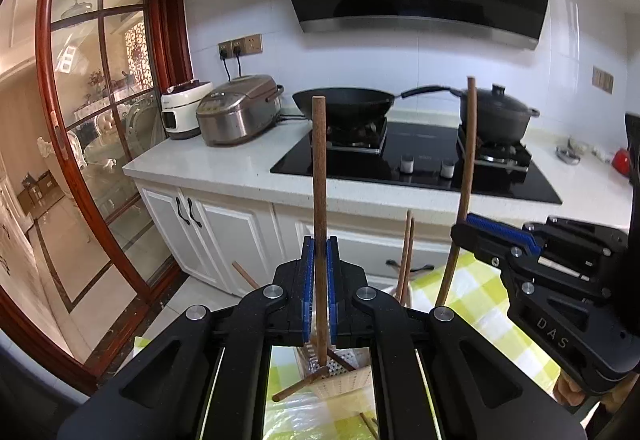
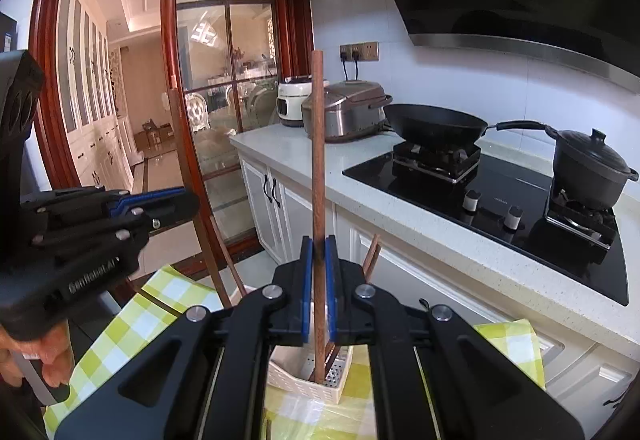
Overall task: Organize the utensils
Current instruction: 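Lower the chopsticks into the basket and open both tools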
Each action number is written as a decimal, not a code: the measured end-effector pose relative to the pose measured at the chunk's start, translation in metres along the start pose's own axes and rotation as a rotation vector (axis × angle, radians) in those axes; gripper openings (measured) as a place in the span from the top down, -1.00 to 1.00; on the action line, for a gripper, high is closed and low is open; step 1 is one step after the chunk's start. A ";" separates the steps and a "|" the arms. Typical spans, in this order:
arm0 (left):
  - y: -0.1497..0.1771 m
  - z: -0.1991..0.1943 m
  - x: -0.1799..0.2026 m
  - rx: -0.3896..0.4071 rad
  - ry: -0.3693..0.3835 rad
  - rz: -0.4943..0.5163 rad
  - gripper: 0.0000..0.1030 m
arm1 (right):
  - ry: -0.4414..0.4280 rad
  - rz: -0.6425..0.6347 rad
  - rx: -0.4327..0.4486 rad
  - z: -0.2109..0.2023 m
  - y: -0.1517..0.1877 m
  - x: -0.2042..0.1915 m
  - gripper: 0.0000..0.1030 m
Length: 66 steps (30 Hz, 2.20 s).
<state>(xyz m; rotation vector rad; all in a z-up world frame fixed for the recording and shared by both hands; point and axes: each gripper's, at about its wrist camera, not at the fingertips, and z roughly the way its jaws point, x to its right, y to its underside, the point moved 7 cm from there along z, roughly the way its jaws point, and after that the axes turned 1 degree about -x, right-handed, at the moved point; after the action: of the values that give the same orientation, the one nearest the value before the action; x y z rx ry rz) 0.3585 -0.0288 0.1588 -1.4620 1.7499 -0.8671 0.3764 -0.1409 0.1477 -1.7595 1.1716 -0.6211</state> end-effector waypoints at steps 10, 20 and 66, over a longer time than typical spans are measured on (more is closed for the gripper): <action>0.011 0.008 0.008 -0.042 -0.009 0.030 0.92 | -0.004 0.015 0.004 0.003 0.004 0.004 0.88; 0.028 0.014 0.017 -0.092 -0.077 0.131 0.92 | -0.011 0.016 0.001 0.002 0.010 0.003 0.88; 0.034 0.097 -0.007 -0.308 -0.052 0.071 0.91 | -0.001 -0.004 -0.118 0.058 0.032 0.003 0.87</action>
<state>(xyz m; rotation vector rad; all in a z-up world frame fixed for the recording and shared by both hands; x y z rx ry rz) 0.4230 -0.0231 0.0784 -1.5879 1.9472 -0.5337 0.4093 -0.1248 0.0921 -1.8613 1.2262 -0.5627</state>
